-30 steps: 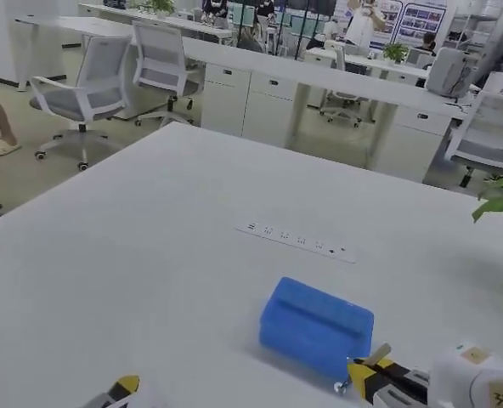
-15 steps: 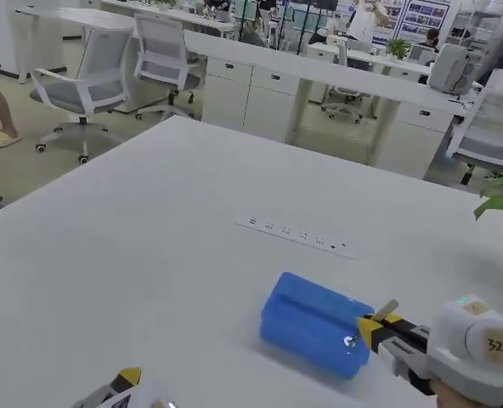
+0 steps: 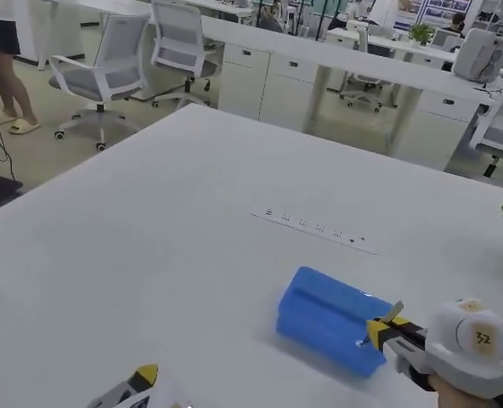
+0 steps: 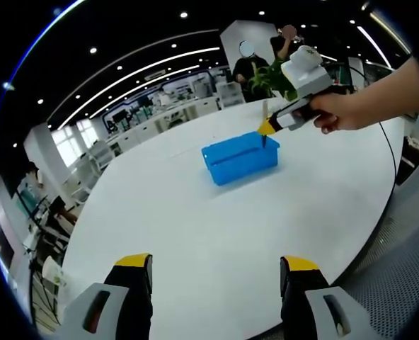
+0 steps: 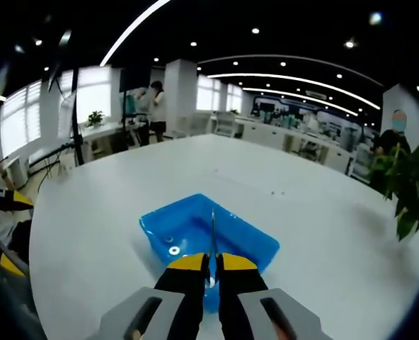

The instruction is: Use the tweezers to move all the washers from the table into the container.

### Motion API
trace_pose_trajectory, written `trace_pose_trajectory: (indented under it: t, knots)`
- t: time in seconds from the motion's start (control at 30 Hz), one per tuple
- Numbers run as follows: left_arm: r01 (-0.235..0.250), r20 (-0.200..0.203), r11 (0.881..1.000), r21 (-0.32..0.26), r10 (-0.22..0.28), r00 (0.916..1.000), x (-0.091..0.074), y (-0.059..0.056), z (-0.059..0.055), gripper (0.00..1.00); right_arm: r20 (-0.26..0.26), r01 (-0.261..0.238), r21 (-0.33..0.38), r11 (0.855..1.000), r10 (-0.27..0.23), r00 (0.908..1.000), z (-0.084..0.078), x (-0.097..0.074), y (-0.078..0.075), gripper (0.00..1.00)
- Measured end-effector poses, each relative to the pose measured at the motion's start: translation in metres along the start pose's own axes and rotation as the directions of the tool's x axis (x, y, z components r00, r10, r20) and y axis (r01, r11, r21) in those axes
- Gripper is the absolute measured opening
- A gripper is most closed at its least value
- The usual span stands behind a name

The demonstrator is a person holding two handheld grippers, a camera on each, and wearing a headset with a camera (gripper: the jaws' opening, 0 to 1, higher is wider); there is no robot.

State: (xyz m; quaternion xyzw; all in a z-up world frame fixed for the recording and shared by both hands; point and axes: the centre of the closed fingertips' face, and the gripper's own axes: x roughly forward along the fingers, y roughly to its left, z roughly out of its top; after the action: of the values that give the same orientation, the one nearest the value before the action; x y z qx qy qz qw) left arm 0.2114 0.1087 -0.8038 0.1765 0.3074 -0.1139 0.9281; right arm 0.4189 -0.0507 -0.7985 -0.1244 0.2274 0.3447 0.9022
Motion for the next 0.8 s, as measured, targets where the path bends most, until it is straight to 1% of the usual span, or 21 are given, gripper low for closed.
trace_pose_trajectory:
  t: [0.03, 0.13, 0.23, 0.3, 0.4, 0.5, 0.53, 0.57, 0.6, 0.7, 0.8]
  knots:
    - [0.002, -0.002, 1.000, 0.000, -0.002, 1.0000, 0.000, 0.000, 0.000, 0.75, -0.031, 0.005, 0.011, 1.000, -0.005, 0.9995, -0.006, 0.002, -0.001, 0.02]
    - [0.003, -0.004, 1.000, -0.002, -0.003, 1.0000, 0.001, 0.000, -0.001, 0.74, -0.025, -0.002, 0.032, 1.000, 0.002, 0.9997, -0.008, 0.006, -0.004, 0.02]
    - [0.003, -0.014, 1.000, -0.006, -0.004, 0.9999, 0.001, 0.000, -0.003, 0.74, -0.059, -0.009, 0.030, 0.999, 0.011, 0.9982, -0.013, 0.010, -0.004, 0.02]
    - [0.005, -0.014, 1.000, -0.009, -0.005, 0.9999, 0.001, 0.000, -0.003, 0.74, -0.066, -0.013, 0.022, 1.000, 0.014, 0.9977, -0.015, 0.012, -0.005, 0.02]
    - [0.013, -0.020, 1.000, -0.006, -0.013, 0.9997, 0.002, -0.002, -0.003, 0.74, -0.105, -0.033, 0.033, 0.999, 0.036, 0.9938, -0.021, 0.016, -0.003, 0.03]
    - [0.007, -0.009, 1.000, 0.004, -0.007, 0.9999, 0.001, -0.001, 0.000, 0.74, -0.109, -0.036, 0.028, 0.999, 0.039, 0.9933, -0.022, 0.017, -0.002, 0.03]
    - [0.009, -0.013, 1.000, 0.003, -0.009, 0.9999, 0.001, -0.002, -0.001, 0.74, -0.117, -0.042, 0.031, 0.999, 0.045, 0.9922, -0.024, 0.018, -0.002, 0.03]
    - [0.018, -0.028, 1.000, -0.003, -0.018, 0.9994, 0.002, -0.003, -0.003, 0.74, -0.120, -0.049, 0.039, 0.998, 0.054, 0.9913, -0.025, 0.018, -0.001, 0.03]
    - [0.018, -0.035, 1.000, -0.006, -0.019, 0.9992, 0.003, -0.003, -0.004, 0.74, -0.109, -0.056, 0.050, 0.997, 0.062, 0.9921, -0.024, 0.018, 0.000, 0.03]
    - [0.022, -0.019, 1.000, -0.009, -0.022, 0.9996, 0.001, -0.003, -0.001, 0.72, -0.112, -0.058, 0.052, 0.997, 0.063, 0.9917, -0.024, 0.019, 0.000, 0.03]
    - [0.037, -0.010, 0.999, -0.021, -0.037, 0.9993, 0.000, -0.005, 0.002, 0.72, -0.113, -0.063, 0.053, 0.997, 0.069, 0.9912, -0.024, 0.020, 0.000, 0.03]
